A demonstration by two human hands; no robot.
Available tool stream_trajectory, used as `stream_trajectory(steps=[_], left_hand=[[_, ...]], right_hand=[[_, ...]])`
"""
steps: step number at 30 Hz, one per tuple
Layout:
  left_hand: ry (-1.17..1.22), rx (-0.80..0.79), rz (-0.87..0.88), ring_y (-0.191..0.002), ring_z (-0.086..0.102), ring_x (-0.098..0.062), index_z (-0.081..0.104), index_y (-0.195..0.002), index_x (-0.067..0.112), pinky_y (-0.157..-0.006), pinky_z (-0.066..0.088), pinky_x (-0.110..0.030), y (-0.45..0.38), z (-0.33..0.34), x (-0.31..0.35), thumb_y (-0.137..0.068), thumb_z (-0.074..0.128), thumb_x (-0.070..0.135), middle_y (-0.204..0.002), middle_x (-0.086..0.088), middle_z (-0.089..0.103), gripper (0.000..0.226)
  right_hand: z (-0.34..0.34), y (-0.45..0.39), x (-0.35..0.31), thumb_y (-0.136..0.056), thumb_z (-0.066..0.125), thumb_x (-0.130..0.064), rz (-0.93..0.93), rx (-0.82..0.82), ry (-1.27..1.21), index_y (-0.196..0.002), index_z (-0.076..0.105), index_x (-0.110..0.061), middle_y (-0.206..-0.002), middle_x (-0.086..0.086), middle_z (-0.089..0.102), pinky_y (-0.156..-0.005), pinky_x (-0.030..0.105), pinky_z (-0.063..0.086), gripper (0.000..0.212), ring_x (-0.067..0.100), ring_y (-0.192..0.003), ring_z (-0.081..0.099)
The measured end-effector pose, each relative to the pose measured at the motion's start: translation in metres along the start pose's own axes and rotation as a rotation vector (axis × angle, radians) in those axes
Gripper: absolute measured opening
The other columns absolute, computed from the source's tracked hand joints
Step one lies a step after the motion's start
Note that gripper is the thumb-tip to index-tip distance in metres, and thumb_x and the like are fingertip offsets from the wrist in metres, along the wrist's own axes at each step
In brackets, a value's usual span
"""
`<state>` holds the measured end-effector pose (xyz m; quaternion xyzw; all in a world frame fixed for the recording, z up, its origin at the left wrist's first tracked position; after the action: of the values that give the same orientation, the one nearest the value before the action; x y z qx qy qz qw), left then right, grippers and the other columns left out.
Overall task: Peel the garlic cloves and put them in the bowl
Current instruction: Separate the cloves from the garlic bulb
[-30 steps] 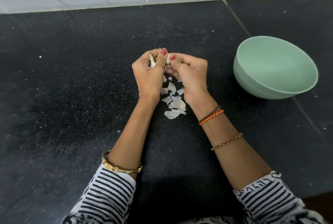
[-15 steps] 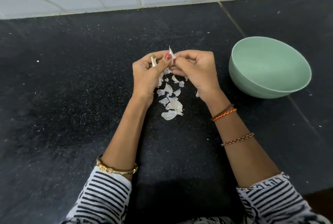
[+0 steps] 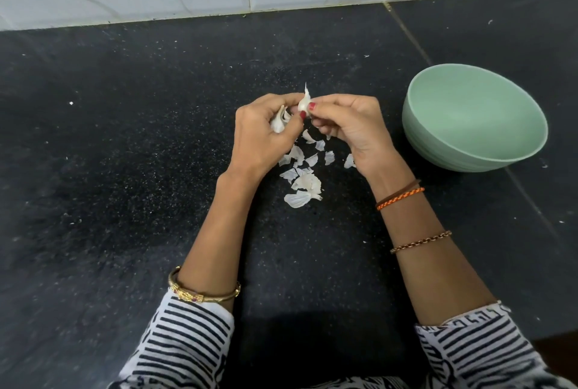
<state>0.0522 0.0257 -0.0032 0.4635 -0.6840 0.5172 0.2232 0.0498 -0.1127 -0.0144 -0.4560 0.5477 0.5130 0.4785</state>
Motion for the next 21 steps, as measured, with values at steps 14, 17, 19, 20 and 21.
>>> stream_trajectory(steps=[14,17,19,20,21], left_hand=[[-0.124,0.051,0.097,-0.07,0.056,-0.01,0.068,-0.085,-0.002,-0.059,0.045,-0.021,0.003,0.004,0.008,-0.073,0.054,0.019,-0.079,-0.008,0.069,0.028],[-0.106,0.078,0.065,-0.064,0.051,-0.003,0.068,-0.083,-0.001,-0.056,0.041,-0.016,0.002,0.001,0.006,-0.073,0.056,0.011,-0.076,-0.005,0.067,0.019],[-0.054,0.111,0.021,-0.062,0.051,-0.002,0.07,-0.086,0.001,-0.058,0.043,-0.017,0.0,-0.007,0.001,-0.074,0.061,0.007,-0.079,-0.003,0.067,0.016],[-0.039,0.122,0.001,-0.063,0.053,-0.003,0.071,-0.089,0.003,-0.059,0.044,-0.018,-0.002,-0.014,-0.002,-0.075,0.061,0.009,-0.08,-0.001,0.067,0.018],[-0.035,0.116,-0.02,-0.064,0.054,-0.004,0.072,-0.092,0.006,-0.06,0.045,-0.018,-0.003,-0.021,-0.006,-0.075,0.06,0.013,-0.082,0.001,0.067,0.021]], right_hand=[[0.004,0.002,-0.001,-0.08,0.065,-0.005,0.014,0.018,0.011,-0.068,0.069,-0.007,-0.058,-0.002,0.062,-0.056,0.015,0.044,0.013,0.003,-0.056,0.053],[0.007,0.0,-0.002,-0.082,0.061,-0.003,0.037,0.005,-0.054,-0.066,0.067,-0.004,-0.053,-0.002,0.059,-0.055,0.016,0.044,0.017,0.004,-0.053,0.053],[0.002,-0.003,-0.004,-0.082,0.062,-0.005,0.032,0.032,-0.096,-0.072,0.068,-0.004,-0.058,-0.001,0.061,-0.055,0.015,0.044,0.012,0.003,-0.054,0.053],[0.0,-0.004,-0.004,-0.082,0.064,-0.006,0.023,0.041,-0.107,-0.074,0.069,-0.005,-0.061,0.0,0.063,-0.055,0.014,0.044,0.01,0.003,-0.056,0.053],[-0.002,-0.005,-0.004,-0.082,0.065,-0.007,0.007,0.046,-0.091,-0.076,0.07,-0.006,-0.064,0.0,0.064,-0.056,0.014,0.044,0.007,0.003,-0.058,0.054]])
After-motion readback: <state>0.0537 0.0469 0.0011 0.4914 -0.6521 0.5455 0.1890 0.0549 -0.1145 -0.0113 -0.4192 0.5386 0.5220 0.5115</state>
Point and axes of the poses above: each hand's wrist, its own y-axis away from the middle knuckle, its own z-axis out of the palm, x = y × z, the point moved 7 cm from there along -y, towards the middle knuckle
